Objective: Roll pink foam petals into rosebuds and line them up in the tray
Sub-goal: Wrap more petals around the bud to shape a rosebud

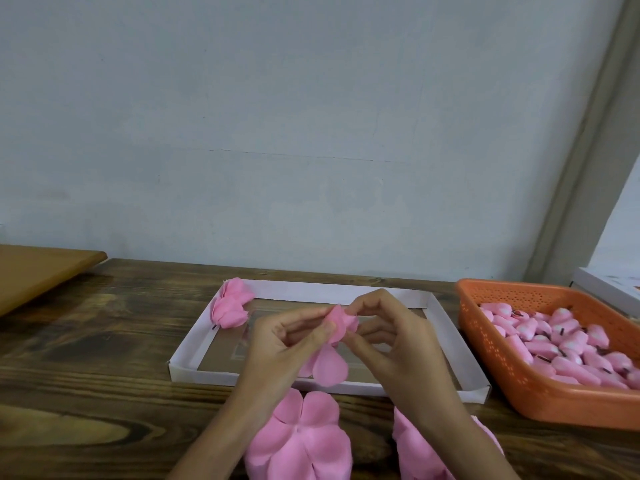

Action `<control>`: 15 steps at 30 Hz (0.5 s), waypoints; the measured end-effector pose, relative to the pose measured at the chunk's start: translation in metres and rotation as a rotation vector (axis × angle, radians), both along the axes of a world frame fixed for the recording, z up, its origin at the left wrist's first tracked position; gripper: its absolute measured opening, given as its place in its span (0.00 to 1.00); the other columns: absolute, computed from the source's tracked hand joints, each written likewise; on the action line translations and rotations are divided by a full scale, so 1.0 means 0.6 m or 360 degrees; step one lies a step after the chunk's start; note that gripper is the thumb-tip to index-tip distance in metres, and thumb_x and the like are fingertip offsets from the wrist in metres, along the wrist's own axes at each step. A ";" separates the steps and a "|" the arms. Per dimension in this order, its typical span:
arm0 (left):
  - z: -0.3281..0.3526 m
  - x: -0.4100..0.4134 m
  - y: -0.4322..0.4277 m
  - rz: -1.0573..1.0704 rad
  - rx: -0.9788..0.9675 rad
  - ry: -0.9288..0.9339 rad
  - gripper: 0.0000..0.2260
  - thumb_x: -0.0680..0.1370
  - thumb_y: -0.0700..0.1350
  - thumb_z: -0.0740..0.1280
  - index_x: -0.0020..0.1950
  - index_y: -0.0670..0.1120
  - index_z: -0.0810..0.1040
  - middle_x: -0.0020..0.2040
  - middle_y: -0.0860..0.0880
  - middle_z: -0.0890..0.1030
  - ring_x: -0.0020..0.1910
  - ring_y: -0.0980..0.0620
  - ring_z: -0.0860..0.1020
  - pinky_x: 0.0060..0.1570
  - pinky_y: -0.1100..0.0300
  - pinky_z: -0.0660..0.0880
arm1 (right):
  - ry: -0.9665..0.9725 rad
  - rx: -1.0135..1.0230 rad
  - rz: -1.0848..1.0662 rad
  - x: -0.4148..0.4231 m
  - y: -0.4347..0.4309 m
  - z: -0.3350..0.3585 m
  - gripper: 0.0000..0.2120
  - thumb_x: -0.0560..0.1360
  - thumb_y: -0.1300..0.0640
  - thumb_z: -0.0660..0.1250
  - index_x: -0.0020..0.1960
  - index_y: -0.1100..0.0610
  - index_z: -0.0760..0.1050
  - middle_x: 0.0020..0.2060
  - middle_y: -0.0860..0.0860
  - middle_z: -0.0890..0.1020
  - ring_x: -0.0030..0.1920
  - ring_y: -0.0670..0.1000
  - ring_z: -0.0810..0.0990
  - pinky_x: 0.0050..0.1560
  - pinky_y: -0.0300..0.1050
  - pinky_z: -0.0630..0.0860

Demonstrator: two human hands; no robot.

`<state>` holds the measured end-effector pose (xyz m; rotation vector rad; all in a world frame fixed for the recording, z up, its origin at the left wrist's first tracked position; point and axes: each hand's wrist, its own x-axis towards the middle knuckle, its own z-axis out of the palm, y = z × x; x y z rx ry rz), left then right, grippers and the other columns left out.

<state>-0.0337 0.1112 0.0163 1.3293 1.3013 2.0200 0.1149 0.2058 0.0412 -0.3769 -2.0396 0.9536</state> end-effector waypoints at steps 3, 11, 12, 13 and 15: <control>-0.002 -0.003 0.002 0.0063 -0.0031 -0.0146 0.15 0.74 0.56 0.76 0.57 0.49 0.88 0.51 0.47 0.88 0.53 0.53 0.86 0.50 0.67 0.78 | 0.0123 0.0266 -0.0179 -0.004 -0.009 -0.003 0.13 0.74 0.56 0.77 0.52 0.44 0.75 0.44 0.40 0.83 0.42 0.45 0.84 0.43 0.44 0.81; 0.000 0.002 0.009 -0.0066 0.0004 -0.0822 0.10 0.76 0.50 0.73 0.48 0.43 0.87 0.48 0.42 0.87 0.50 0.46 0.86 0.42 0.59 0.81 | -0.0177 0.1258 -0.0312 -0.020 -0.035 -0.023 0.16 0.67 0.48 0.79 0.54 0.46 0.81 0.58 0.47 0.76 0.53 0.52 0.75 0.49 0.50 0.73; 0.001 0.003 0.009 -0.0071 -0.0006 -0.0852 0.10 0.76 0.49 0.73 0.47 0.42 0.87 0.47 0.42 0.87 0.48 0.46 0.86 0.41 0.59 0.81 | -0.0223 0.1299 -0.0324 -0.023 -0.040 -0.025 0.17 0.66 0.47 0.79 0.54 0.45 0.81 0.60 0.48 0.77 0.55 0.53 0.76 0.50 0.51 0.73; 0.001 0.005 0.009 -0.0082 -0.0014 -0.0889 0.10 0.76 0.48 0.73 0.48 0.41 0.86 0.46 0.42 0.86 0.47 0.47 0.86 0.41 0.60 0.81 | -0.0267 0.1335 -0.0347 -0.024 -0.044 -0.028 0.17 0.65 0.47 0.79 0.53 0.45 0.81 0.61 0.48 0.77 0.56 0.54 0.76 0.50 0.50 0.72; 0.002 0.008 0.009 -0.0113 -0.0028 -0.0956 0.11 0.77 0.47 0.72 0.50 0.40 0.86 0.46 0.42 0.86 0.45 0.49 0.85 0.39 0.61 0.81 | -0.0296 0.1364 -0.0408 -0.026 -0.047 -0.030 0.17 0.64 0.49 0.79 0.52 0.45 0.82 0.62 0.50 0.78 0.57 0.54 0.77 0.49 0.50 0.71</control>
